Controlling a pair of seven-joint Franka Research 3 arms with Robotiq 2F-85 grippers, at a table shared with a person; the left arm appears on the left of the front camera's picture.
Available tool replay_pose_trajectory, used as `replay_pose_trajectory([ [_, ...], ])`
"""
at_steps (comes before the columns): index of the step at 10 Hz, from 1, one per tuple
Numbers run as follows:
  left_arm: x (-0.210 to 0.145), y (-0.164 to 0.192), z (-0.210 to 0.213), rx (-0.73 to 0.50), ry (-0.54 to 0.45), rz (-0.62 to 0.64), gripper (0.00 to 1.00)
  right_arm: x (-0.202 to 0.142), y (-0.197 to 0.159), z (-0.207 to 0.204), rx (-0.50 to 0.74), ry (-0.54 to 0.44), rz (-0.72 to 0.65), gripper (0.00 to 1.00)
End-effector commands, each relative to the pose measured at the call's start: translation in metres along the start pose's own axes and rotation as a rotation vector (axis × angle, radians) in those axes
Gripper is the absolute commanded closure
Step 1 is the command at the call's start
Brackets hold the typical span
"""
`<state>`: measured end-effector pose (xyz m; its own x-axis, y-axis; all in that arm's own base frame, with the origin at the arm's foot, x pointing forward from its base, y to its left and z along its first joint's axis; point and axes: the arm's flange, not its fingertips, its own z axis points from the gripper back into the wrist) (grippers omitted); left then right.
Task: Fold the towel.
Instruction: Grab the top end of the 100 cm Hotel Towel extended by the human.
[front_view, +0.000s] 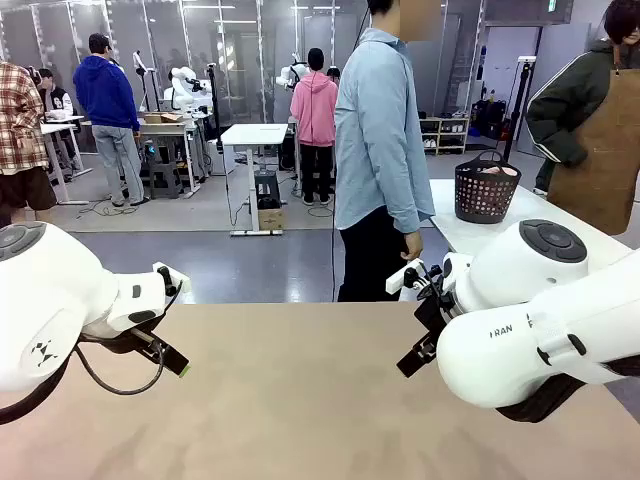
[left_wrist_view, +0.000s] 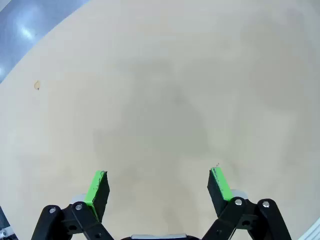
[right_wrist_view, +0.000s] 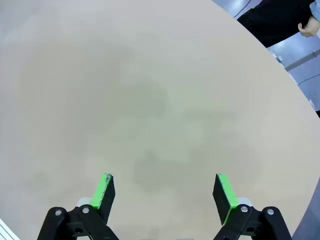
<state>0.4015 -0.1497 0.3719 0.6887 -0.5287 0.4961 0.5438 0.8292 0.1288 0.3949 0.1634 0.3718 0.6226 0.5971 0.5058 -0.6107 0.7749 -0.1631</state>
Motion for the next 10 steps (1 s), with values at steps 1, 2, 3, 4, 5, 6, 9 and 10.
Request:
replay_pose_trajectory([
  [1,0.0001,-0.0004,0.0,0.0,0.0,-0.001,0.0,0.0,0.0,-0.0001,0.0,0.0,0.0,0.0],
  [2,0.0001,-0.0004,0.0,0.0,0.0,-0.001,0.0,0.0,0.0,-0.0001,0.0,0.0,0.0,0.0],
  [3,0.0001,-0.0004,0.0,0.0,0.0,-0.001,0.0,0.0,0.0,-0.0001,0.0,0.0,0.0,0.0],
  [4,0.0001,-0.0004,0.0,0.0,0.0,-0.001,0.0,0.0,0.0,-0.0001,0.0,0.0,0.0,0.0],
  [5,0.0001,-0.0004,0.0,0.0,0.0,-0.001,0.0,0.0,0.0,-0.0001,0.0,0.0,0.0,0.0],
  [6,0.0001,-0.0004,0.0,0.0,0.0,-0.001,0.0,0.0,0.0,-0.0001,0.0,0.0,0.0,0.0],
  [9,0.0001,-0.0004,0.0,0.0,0.0,-0.001,0.0,0.0,0.0,-0.0001,0.0,0.0,0.0,0.0],
  [10,0.0001,-0.0004,0.0,0.0,0.0,-0.001,0.0,0.0,0.0,-0.0001,0.0,0.0,0.0,0.0],
])
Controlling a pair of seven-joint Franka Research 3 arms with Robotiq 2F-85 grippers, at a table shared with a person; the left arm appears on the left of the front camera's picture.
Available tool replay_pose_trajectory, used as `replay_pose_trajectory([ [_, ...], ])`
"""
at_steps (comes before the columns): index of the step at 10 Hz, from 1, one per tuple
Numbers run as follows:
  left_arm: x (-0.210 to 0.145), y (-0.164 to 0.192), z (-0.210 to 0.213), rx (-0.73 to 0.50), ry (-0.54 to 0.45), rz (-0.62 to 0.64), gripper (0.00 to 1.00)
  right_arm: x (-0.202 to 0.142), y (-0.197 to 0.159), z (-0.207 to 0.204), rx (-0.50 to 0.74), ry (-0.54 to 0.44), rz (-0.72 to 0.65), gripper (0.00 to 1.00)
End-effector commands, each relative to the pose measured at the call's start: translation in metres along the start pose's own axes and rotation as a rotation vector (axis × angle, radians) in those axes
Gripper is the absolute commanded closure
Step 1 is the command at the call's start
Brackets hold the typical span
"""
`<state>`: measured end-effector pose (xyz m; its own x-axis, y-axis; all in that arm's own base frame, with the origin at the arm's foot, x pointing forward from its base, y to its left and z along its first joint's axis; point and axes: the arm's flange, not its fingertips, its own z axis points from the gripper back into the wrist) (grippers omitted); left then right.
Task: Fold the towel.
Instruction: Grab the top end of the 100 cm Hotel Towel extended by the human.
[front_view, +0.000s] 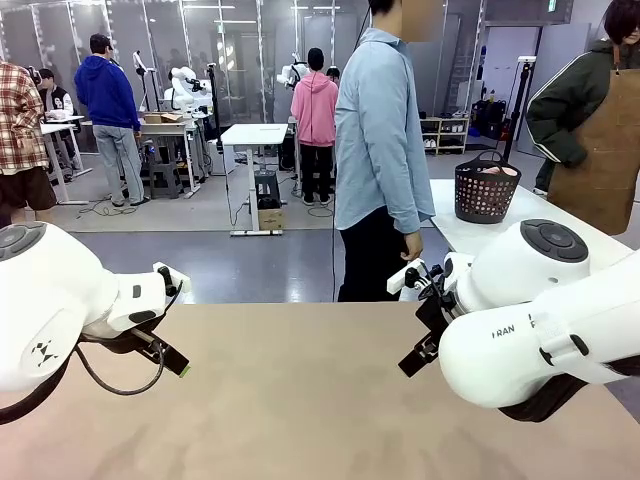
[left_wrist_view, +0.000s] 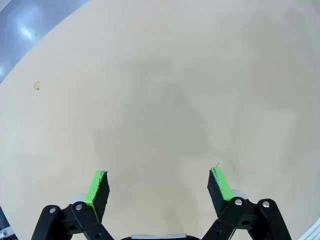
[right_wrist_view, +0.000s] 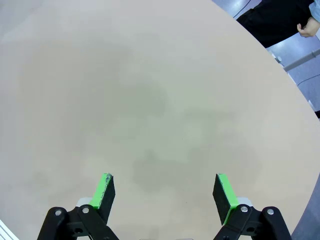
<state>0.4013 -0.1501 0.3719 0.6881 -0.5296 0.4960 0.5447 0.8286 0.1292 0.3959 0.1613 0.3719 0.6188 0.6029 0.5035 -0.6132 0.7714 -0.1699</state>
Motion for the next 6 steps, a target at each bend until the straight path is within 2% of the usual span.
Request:
replay_pose_trajectory([
  [1,0.0,0.0,0.0,0.0,0.0,0.0,0.0,0.0,0.0,0.0,0.0,0.0,0.0,0.0],
  [2,0.007,0.008,0.01,-0.075,0.028,0.018,0.0,0.009,-0.013,0.02,0.058,-0.035,-0.057,0.0],
  [3,0.013,0.014,0.022,-0.135,0.03,0.029,0.0,0.015,-0.019,0.036,0.078,-0.014,-0.067,0.0],
  [4,0.018,0.021,0.04,-0.186,0.025,0.053,0.0,0.021,-0.026,0.055,0.16,-0.028,-0.112,0.0],
  [5,0.019,0.034,0.057,-0.273,0.006,0.107,0.0,0.026,-0.041,0.072,0.178,-0.005,-0.143,0.0],
  [6,0.017,0.05,0.073,-0.361,-0.027,0.175,0.0,0.026,-0.057,0.093,0.273,-0.032,-0.202,0.0],
])
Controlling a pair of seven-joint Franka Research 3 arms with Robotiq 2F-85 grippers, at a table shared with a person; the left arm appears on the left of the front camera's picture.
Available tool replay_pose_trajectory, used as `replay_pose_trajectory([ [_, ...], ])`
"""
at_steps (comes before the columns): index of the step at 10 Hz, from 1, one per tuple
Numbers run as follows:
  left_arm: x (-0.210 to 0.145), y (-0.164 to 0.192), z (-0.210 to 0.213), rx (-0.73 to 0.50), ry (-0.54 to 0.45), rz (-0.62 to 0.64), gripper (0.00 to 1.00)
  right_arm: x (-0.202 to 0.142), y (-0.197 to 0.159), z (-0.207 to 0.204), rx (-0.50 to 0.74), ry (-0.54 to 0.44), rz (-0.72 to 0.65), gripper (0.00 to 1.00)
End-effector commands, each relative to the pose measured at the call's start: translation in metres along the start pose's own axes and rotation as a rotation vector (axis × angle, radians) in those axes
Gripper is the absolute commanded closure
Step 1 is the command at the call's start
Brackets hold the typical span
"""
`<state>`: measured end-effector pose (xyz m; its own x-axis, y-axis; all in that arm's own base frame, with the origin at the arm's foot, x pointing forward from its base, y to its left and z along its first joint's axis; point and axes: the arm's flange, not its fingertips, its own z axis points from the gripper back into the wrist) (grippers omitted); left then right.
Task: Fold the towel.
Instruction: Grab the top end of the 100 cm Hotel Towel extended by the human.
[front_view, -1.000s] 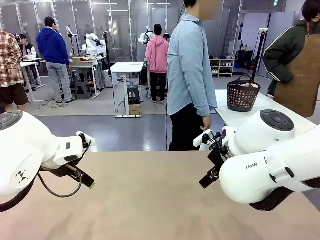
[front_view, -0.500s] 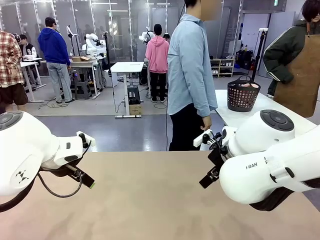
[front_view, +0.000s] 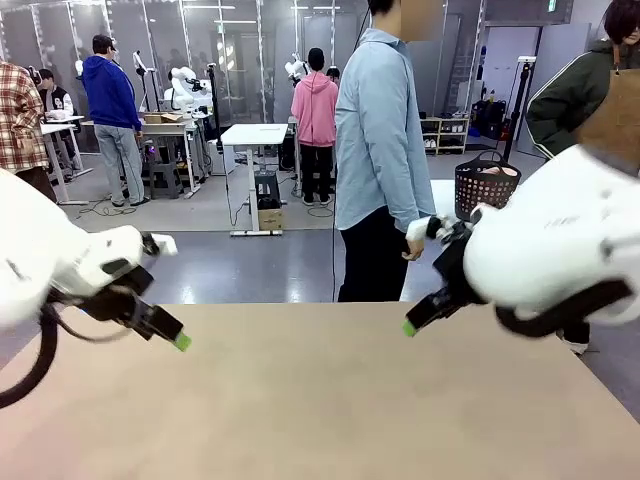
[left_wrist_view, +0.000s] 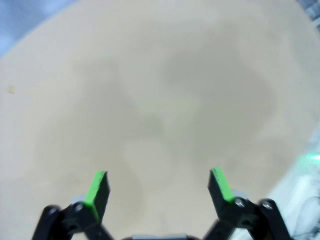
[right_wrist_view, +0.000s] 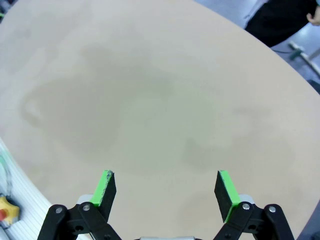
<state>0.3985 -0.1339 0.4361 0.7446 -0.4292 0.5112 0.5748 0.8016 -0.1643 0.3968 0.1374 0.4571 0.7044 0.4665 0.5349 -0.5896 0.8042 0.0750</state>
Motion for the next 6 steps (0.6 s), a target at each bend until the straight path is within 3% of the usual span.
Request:
replay_pose_trajectory([
  [1,-0.007,0.035,0.044,-0.175,-0.058,0.097,0.0,-0.005,-0.031,0.046,0.218,-0.067,-0.105,0.0],
  [3,-0.037,0.052,0.087,-0.374,-0.187,0.232,0.0,-0.05,-0.055,0.089,0.484,-0.203,-0.245,0.0],
  [4,-0.061,0.062,0.104,-0.442,-0.267,0.308,0.0,-0.078,-0.065,0.106,0.555,-0.322,-0.308,0.0],
  [6,-0.131,0.078,0.133,-0.592,-0.463,0.441,0.0,-0.148,-0.074,0.132,0.728,-0.474,-0.402,0.0],
])
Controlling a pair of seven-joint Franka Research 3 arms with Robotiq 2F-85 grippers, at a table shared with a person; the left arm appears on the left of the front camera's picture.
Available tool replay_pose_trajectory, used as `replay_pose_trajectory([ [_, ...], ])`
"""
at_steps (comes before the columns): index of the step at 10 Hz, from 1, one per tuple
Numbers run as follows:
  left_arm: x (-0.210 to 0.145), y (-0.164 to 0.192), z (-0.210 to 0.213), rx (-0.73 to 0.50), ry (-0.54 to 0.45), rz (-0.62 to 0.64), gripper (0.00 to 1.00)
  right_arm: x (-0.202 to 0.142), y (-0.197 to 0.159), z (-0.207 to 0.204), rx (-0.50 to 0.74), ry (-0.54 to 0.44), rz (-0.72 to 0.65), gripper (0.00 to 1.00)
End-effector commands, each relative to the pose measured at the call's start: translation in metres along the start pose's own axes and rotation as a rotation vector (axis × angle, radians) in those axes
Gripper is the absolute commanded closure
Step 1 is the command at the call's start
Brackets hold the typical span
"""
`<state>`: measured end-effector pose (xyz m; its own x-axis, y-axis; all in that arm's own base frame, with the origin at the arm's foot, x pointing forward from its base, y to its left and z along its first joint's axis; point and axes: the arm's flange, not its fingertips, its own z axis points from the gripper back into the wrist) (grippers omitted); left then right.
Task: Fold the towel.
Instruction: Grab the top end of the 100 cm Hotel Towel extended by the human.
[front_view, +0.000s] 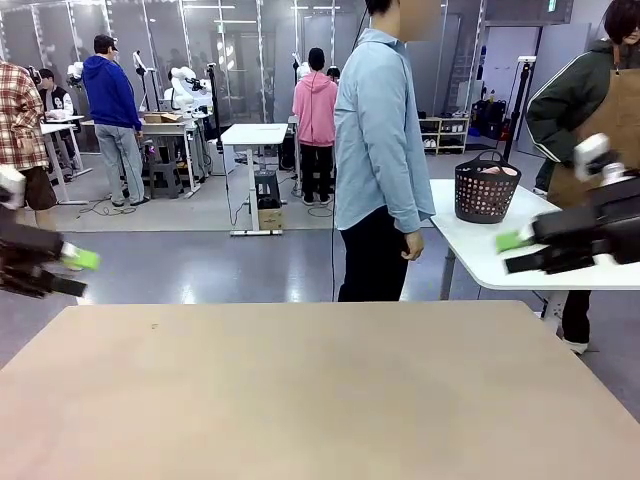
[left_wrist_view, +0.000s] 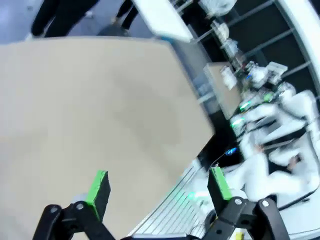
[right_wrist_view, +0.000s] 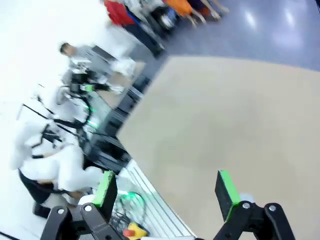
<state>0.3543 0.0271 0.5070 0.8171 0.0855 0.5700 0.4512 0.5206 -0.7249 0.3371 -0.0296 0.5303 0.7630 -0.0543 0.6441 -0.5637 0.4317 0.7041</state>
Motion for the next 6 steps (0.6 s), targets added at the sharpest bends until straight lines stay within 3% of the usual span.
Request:
replay_pose_trajectory([
  [1,-0.088,0.018,0.042,-0.076,-0.191,0.078,0.0,-0.092,-0.011,0.036,0.074,-0.126,-0.08,0.0],
  [4,-0.136,0.036,0.094,0.052,-0.374,0.209,0.0,-0.129,-0.028,0.078,-0.004,-0.275,-0.207,0.0],
  [6,-0.148,0.047,0.108,0.088,-0.423,0.255,0.0,-0.13,-0.033,0.081,-0.014,-0.295,-0.221,0.0],
])
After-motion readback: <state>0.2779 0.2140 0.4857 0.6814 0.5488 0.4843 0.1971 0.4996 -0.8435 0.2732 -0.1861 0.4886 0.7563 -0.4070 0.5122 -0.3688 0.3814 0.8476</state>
